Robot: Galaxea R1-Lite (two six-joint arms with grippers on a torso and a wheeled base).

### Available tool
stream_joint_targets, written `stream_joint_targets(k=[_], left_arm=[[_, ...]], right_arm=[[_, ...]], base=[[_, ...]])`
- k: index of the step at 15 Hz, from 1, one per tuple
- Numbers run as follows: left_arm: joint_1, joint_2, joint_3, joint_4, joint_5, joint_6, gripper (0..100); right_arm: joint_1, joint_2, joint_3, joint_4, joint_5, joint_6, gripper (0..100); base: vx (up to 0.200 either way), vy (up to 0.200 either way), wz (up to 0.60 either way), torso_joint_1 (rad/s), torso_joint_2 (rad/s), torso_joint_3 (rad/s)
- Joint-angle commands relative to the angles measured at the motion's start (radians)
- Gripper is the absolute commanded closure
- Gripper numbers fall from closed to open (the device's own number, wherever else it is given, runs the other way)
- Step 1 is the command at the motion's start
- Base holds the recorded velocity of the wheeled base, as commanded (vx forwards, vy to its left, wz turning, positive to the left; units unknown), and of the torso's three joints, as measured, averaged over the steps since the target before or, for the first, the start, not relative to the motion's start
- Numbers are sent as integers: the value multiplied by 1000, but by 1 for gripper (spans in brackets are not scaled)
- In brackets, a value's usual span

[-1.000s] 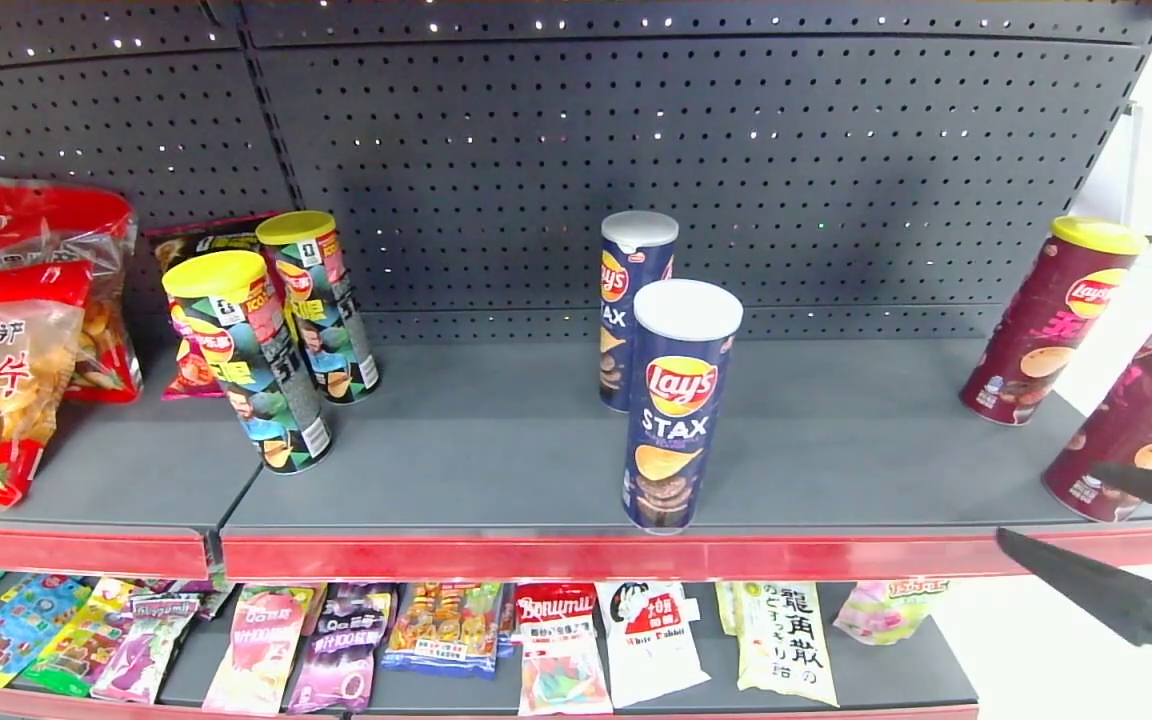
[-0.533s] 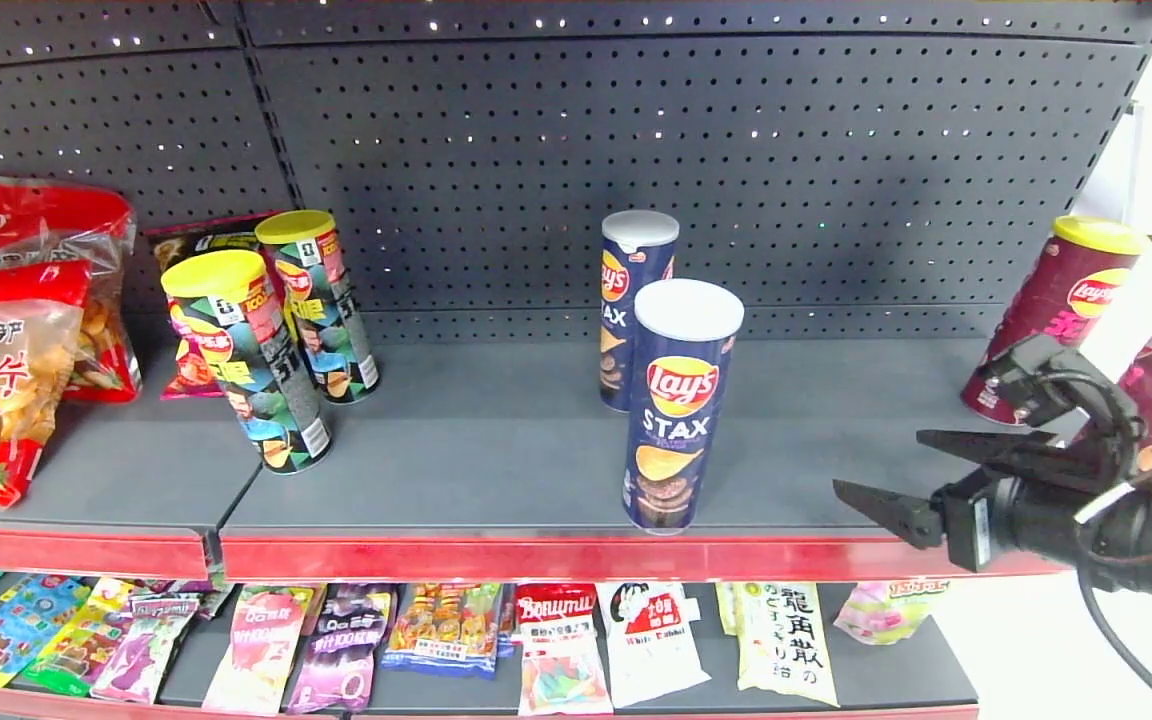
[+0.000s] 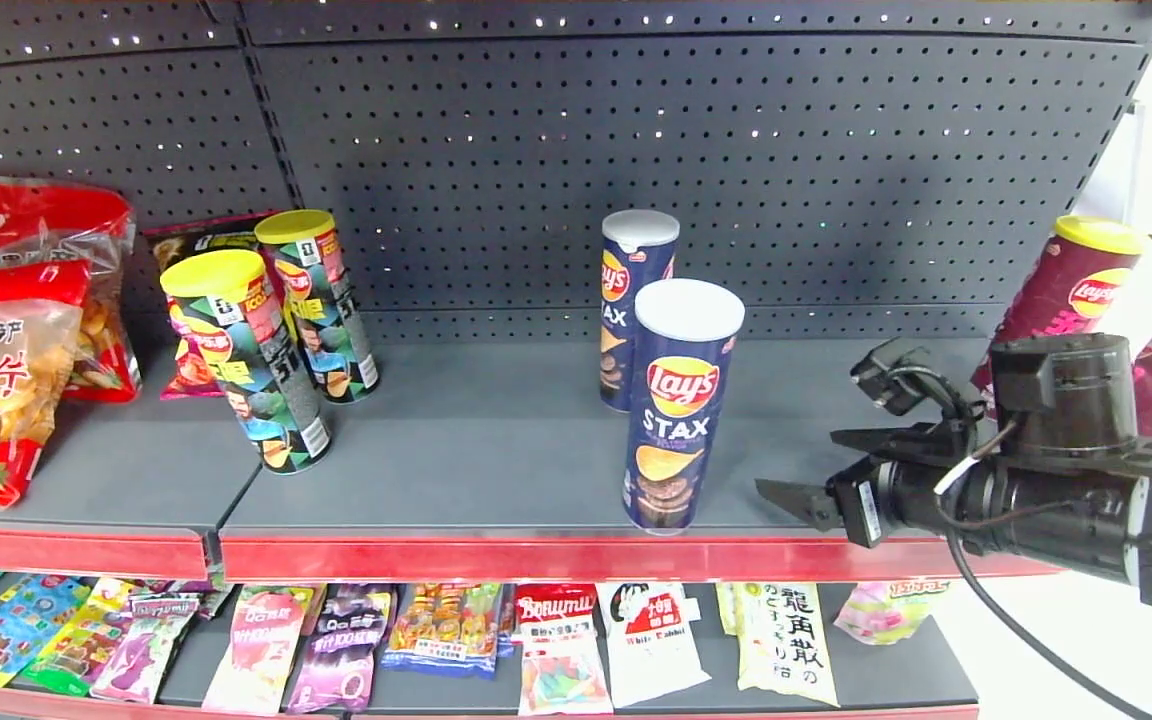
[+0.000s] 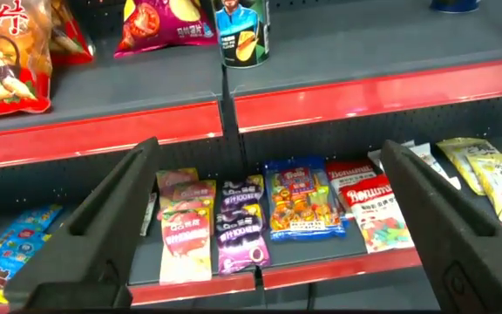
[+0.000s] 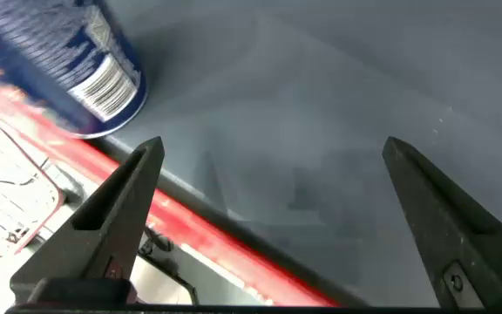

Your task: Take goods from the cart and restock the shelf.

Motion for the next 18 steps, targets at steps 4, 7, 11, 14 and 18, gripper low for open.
stream_joint_targets(k=[4,7,11,14,18], left_arm=[[0,2,0,0,0,-1,0],[0,2,0,0,2,-2,0],[0,2,0,0,3,-2,0],[0,2,0,0,3,-2,0],[0,2,0,0,5,-7,0]], right_arm=[[36,111,-53,-43,-7,0,0],[63,128,-48,-66,-11,0,0],[71,140,-51,-67,-18,0,0],[77,145,-51,-67,-24,0,0],[80,157,-51,-67,-26,0,0]], base=[[0,0,0,0,0,0],[0,0,0,0,0,0],[0,0,0,0,0,0],[0,0,0,0,0,0],[0,0,0,0,0,0]])
